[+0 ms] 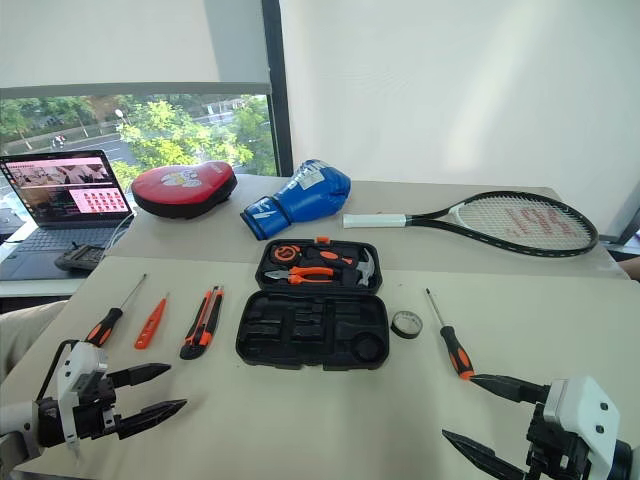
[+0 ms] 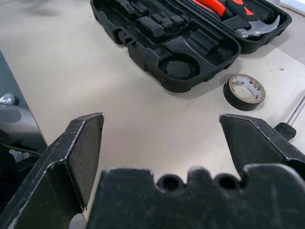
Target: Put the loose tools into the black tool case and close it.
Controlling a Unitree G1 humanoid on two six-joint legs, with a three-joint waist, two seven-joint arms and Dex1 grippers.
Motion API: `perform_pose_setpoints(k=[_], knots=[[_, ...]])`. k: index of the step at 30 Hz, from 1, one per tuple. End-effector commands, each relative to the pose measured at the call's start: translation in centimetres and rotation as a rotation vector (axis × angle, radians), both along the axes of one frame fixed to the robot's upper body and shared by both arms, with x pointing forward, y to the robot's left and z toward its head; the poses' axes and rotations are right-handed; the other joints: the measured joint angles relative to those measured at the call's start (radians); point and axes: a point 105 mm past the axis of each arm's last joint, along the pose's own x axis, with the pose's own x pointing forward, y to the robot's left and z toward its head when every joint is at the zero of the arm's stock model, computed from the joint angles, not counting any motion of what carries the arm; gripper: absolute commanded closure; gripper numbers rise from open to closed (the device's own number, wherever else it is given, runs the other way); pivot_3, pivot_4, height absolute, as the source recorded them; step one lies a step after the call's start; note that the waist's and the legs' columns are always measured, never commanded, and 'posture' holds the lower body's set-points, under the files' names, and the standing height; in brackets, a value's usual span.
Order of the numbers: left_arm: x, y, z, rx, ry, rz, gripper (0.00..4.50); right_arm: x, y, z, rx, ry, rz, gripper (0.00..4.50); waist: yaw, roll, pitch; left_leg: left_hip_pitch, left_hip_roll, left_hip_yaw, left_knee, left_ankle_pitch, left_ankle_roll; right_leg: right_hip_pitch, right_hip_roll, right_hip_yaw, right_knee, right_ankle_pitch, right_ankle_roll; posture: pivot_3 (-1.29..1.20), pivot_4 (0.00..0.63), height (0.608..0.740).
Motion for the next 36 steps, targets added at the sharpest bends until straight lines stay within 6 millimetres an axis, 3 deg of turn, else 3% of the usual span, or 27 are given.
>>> perform_pose_setpoints(k=[1,8,14,18,22,25,28,33,34,35,36], knots=[[0.9,0.3,1.5,-0.012,-0.090,0.071,0.01,0.4,0.7,0.7,0.009,-0.045,0.038,0.00,0.000,0.000,0.000,0.000,0.000,0.000,0.000,0.000,0.000,0.000,0.000,0.000,0.000,0.000,0.000,0.00,0.150,0.740],[4.8,2.3,4.7,-0.094,-0.196,0.458,0.01,2.3,3.9,2.4,0.161,-0.117,0.107,0.00,0.000,-0.001,0.000,0.001,0.001,0.000,0.000,0.000,-0.001,0.001,0.000,0.000,0.000,0.006,0.004,0.00,0.150,0.740],[7.3,7.3,6.8,0.029,-0.117,0.806,0.01,3.1,8.2,4.9,0.268,-0.147,0.329,0.00,-0.004,-0.002,0.001,0.000,0.000,-0.001,0.000,0.002,0.000,0.001,0.004,-0.001,0.002,0.007,0.002,0.00,0.150,0.740],[7.7,9.7,6.1,0.204,0.017,0.887,0.01,3.7,9.4,6.1,0.268,-0.184,0.399,0.00,-0.006,-0.002,0.001,0.000,-0.002,0.000,0.000,0.004,0.002,0.001,0.007,-0.001,0.002,0.007,0.002,0.00,0.150,0.740],[8.4,11.3,5.5,0.229,0.129,0.942,0.01,4.0,9.5,5.9,0.258,-0.185,0.404,0.00,0.001,-0.003,0.001,-0.001,-0.003,-0.001,-0.001,0.007,-0.001,0.000,0.007,-0.003,0.001,0.007,0.002,0.00,0.150,0.740],[8.7,11.8,4.0,0.225,0.215,0.914,0.01,4.0,9.3,5.6,0.249,-0.188,0.392,0.00,0.001,-0.004,0.001,-0.002,-0.003,0.000,-0.001,0.007,-0.003,0.000,0.006,-0.002,0.001,0.007,0.003,0.00,0.150,0.740],[8.8,12.4,3.1,0.215,0.263,0.917,0.77,3.9,9.1,5.6,0.246,-0.193,0.374,0.00,-0.002,-0.004,0.001,-0.002,-0.004,0.000,-0.001,0.005,-0.005,0.000,0.006,-0.002,0.001,0.007,0.003,0.00,0.150,0.740],[8.7,12.8,3.2,0.183,0.242,0.926,2.78,3.8,8.9,5.5,0.239,-0.193,0.355,0.00,-0.004,-0.004,0.002,-0.002,-0.002,0.000,-0.001,0.002,-0.010,-0.001,0.001,-0.001,0.002,0.007,0.003,0.00,0.150,0.740],[8.9,12.8,3.7,0.157,0.210,0.920,3.11,3.8,8.9,5.4,0.240,-0.195,0.349,0.00,-0.004,-0.004,0.002,-0.001,-0.002,0.000,-0.001,0.002,-0.011,-0.001,0.001,-0.001,0.002,0.007,0.003,0.00,0.150,0.740],[9.8,12.2,5.4,0.088,0.108,0.888,3.53,3.8,8.8,5.5,0.242,-0.197,0.340,0.00,-0.004,-0.004,0.002,-0.002,-0.002,0.000,-0.001,0.002,-0.011,-0.001,0.001,-0.001,0.002,0.007,0.002,0.00,0.150,0.740],[10.3,11.8,6.7,0.040,0.035,0.866,3.65,3.8,8.7,5.5,0.243,-0.200,0.333,0.00,-0.003,-0.004,0.002,-0.002,-0.001,0.000,-0.001,0.002,-0.011,-0.001,0.000,-0.001,0.002,0.007,0.002,0.00,0.150,0.740]])
